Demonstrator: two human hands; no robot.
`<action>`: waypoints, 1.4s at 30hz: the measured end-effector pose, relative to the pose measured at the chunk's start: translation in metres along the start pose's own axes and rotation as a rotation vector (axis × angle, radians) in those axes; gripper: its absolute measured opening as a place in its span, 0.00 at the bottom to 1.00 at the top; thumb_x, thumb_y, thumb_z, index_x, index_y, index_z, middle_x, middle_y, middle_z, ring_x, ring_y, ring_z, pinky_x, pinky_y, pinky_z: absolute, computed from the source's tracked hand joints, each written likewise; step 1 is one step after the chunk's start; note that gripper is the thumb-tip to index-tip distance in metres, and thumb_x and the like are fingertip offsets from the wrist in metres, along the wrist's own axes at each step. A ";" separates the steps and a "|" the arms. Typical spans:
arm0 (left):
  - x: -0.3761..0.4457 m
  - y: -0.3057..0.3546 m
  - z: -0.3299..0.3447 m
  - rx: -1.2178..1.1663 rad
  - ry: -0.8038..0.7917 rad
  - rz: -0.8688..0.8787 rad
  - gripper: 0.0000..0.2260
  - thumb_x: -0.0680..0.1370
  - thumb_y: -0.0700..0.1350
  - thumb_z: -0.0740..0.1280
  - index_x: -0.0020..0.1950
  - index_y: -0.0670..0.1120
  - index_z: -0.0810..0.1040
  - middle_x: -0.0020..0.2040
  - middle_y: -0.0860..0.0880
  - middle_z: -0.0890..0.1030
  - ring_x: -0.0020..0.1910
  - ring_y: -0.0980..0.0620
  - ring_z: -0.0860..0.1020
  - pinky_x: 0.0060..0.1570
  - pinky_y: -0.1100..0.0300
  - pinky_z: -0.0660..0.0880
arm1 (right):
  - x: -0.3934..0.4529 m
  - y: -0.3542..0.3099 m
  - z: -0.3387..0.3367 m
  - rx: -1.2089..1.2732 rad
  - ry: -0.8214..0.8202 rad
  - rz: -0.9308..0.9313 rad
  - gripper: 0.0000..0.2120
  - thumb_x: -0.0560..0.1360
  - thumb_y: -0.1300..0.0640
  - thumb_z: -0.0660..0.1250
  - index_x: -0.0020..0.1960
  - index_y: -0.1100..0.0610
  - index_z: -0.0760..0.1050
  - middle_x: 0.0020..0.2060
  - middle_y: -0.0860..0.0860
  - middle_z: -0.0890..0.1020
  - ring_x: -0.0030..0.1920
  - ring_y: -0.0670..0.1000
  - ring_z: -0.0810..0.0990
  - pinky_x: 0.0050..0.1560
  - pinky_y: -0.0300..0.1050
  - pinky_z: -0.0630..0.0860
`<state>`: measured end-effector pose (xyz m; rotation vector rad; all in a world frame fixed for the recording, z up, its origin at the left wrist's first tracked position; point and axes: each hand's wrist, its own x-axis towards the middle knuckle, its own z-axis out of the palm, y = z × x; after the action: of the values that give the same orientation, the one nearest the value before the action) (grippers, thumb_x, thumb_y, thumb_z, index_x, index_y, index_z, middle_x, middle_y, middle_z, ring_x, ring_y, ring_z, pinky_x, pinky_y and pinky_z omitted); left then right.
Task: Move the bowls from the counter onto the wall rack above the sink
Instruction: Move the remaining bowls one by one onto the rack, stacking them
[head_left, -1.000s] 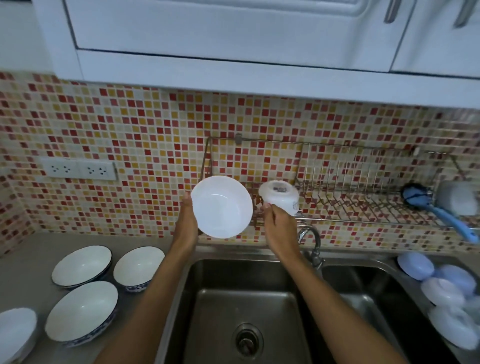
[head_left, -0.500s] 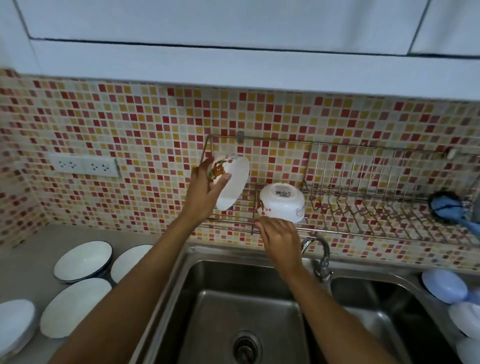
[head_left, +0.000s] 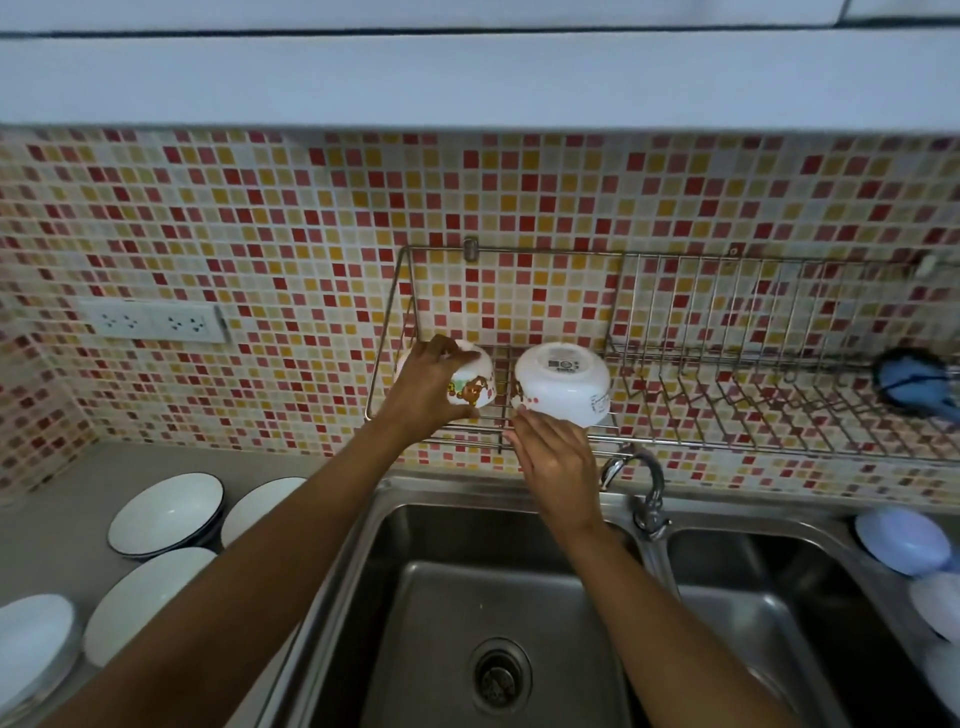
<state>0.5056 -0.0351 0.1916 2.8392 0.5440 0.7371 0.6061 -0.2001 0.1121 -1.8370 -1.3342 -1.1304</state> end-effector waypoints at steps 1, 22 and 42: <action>0.001 0.000 0.001 -0.003 -0.006 -0.001 0.35 0.64 0.51 0.78 0.69 0.47 0.72 0.66 0.42 0.71 0.64 0.41 0.68 0.67 0.47 0.67 | -0.001 0.000 0.000 0.001 -0.007 0.007 0.12 0.75 0.53 0.66 0.52 0.59 0.83 0.50 0.53 0.85 0.52 0.50 0.84 0.57 0.45 0.75; -0.031 0.000 0.018 -0.127 0.152 -0.098 0.19 0.79 0.50 0.63 0.69 0.45 0.71 0.68 0.42 0.71 0.68 0.43 0.67 0.68 0.46 0.68 | 0.003 -0.006 -0.010 0.017 -0.052 0.053 0.12 0.68 0.57 0.76 0.50 0.60 0.84 0.47 0.54 0.86 0.49 0.51 0.85 0.55 0.47 0.77; -0.033 -0.002 0.020 -0.016 0.041 -0.091 0.26 0.80 0.56 0.48 0.74 0.46 0.62 0.72 0.43 0.67 0.72 0.44 0.63 0.68 0.43 0.68 | 0.031 -0.002 -0.026 0.124 -0.287 0.285 0.27 0.76 0.39 0.60 0.64 0.58 0.76 0.60 0.54 0.81 0.62 0.52 0.78 0.65 0.50 0.72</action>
<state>0.4884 -0.0466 0.1593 2.7692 0.6650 0.7805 0.6008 -0.2072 0.1517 -2.0713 -1.2122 -0.6413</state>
